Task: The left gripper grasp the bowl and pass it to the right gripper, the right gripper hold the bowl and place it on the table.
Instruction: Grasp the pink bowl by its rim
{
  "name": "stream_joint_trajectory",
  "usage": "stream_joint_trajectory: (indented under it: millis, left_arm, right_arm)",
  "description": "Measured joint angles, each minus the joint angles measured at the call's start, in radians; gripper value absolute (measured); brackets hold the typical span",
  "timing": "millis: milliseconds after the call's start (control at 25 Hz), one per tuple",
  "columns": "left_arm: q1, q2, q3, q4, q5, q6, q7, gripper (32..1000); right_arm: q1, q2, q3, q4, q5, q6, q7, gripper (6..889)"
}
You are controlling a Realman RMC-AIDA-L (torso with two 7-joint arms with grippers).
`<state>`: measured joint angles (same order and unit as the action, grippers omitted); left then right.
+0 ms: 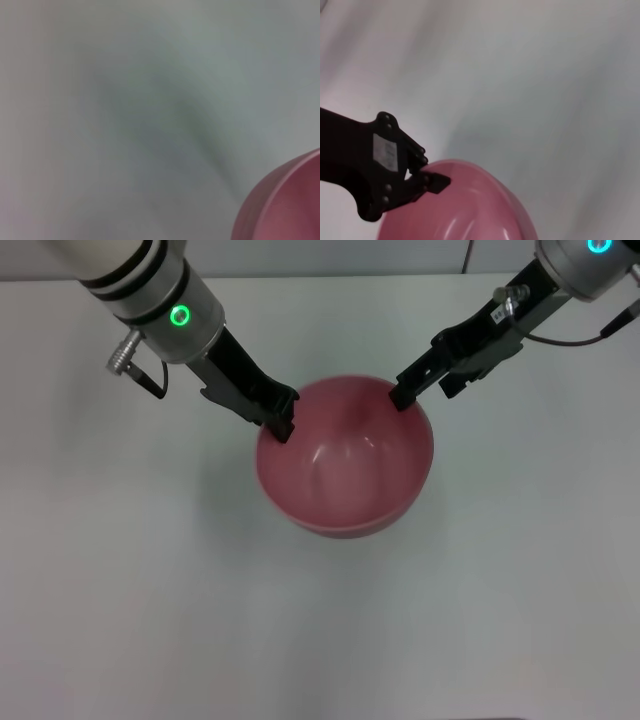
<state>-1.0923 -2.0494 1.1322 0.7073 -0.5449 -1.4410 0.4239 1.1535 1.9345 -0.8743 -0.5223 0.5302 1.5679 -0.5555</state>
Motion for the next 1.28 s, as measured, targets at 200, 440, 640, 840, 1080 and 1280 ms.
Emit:
stream_joint_trajectory:
  millis: [200, 440, 640, 840, 1080, 1280]
  left_arm:
    - [-0.011, -0.0004, 0.003, 0.000, -0.003, 0.001, -0.001, 78]
    - [-0.022, -0.0003, 0.003, 0.000, -0.004, 0.003, -0.003, 82]
    - [-0.025, -0.0001, 0.003, 0.002, -0.006, 0.003, -0.003, 86]
    - [-0.032, 0.0001, 0.003, 0.003, -0.007, 0.001, -0.004, 89]
    - [-0.032, 0.0001, 0.003, 0.008, -0.007, -0.001, -0.004, 93]
    - [-0.032, 0.0001, 0.003, 0.013, -0.025, -0.001, -0.002, 97]
  right_arm:
    - [0.010, 0.008, -0.005, 0.001, 0.000, -0.003, 0.000, 845]
    - [0.011, 0.011, -0.009, 0.003, 0.000, -0.005, -0.005, 840]
    - [0.011, 0.016, -0.009, 0.003, -0.004, -0.005, -0.010, 817]
    - [0.011, 0.021, -0.011, 0.006, -0.007, -0.007, -0.016, 794]
    - [0.011, 0.024, -0.012, 0.009, -0.008, -0.010, -0.024, 766]
    - [0.011, 0.029, -0.032, 0.012, -0.009, -0.026, -0.024, 743]
